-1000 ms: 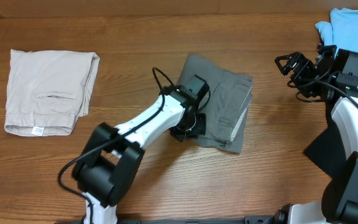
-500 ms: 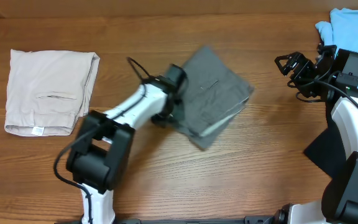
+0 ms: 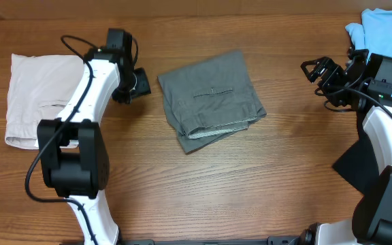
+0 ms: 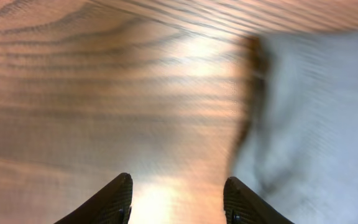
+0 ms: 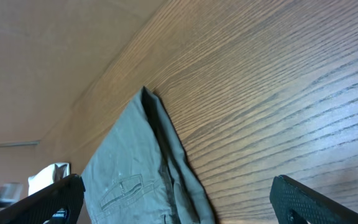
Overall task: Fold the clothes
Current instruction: 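Grasp the folded grey pants' left edge with the left gripper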
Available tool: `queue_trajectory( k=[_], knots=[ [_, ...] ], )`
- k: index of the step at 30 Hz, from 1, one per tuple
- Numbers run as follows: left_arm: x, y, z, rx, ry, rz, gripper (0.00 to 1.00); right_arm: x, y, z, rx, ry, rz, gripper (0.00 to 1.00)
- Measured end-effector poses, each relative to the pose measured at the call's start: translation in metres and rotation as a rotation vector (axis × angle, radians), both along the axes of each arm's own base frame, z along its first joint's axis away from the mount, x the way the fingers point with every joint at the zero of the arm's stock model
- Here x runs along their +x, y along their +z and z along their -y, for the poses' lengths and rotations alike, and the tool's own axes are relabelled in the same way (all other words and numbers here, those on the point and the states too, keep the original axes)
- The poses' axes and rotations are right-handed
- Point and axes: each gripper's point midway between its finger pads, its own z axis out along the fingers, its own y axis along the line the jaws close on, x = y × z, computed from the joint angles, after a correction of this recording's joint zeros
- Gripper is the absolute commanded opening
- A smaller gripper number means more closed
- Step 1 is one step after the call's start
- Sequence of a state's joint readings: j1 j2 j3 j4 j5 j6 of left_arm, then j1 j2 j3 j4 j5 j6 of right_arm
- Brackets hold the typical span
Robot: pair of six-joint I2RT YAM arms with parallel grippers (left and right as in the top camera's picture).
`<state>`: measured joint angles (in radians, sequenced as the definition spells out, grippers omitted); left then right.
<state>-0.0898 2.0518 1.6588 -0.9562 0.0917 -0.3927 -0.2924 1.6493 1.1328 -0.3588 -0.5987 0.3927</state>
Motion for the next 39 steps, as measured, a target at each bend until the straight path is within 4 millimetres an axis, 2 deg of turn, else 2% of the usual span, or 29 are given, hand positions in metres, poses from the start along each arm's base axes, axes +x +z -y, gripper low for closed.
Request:
queue_trajectory(
  k=[4,7,11,15,17,25,28,34,39],
  knots=[
    [-0.021,0.042,0.030,-0.015,-0.065,0.010,0.50,0.000,0.000,0.000,0.000,0.000,-0.001,1.00],
    [-0.043,0.060,0.071,-0.025,-0.150,0.003,0.50,0.000,0.000,0.000,0.000,0.000,-0.001,1.00],
    [-0.059,0.057,0.129,-0.047,-0.231,0.022,0.59,0.000,0.000,0.000,0.000,0.000,-0.001,1.00],
    [-0.073,0.035,0.164,-0.051,-0.209,0.034,0.67,0.000,0.000,0.000,0.000,-0.001,0.000,1.00],
    [-0.076,0.023,0.169,-0.053,-0.169,0.036,0.77,0.000,0.000,0.000,0.000,0.000,0.000,1.00],
    [-0.085,-0.006,0.149,0.007,0.024,0.001,0.86,0.000,0.000,0.000,0.000,0.000,-0.001,1.00],
    [-0.087,-0.014,0.145,0.014,0.050,-0.002,1.00,0.000,0.000,0.000,0.000,0.000,-0.001,1.00],
    [-0.097,-0.034,0.138,0.029,0.073,-0.022,1.00,0.000,0.000,0.000,0.000,0.000,0.000,1.00],
    [-0.099,-0.039,0.137,0.026,0.087,-0.025,1.00,0.000,0.000,0.000,0.000,0.000,0.000,1.00]
  ],
)
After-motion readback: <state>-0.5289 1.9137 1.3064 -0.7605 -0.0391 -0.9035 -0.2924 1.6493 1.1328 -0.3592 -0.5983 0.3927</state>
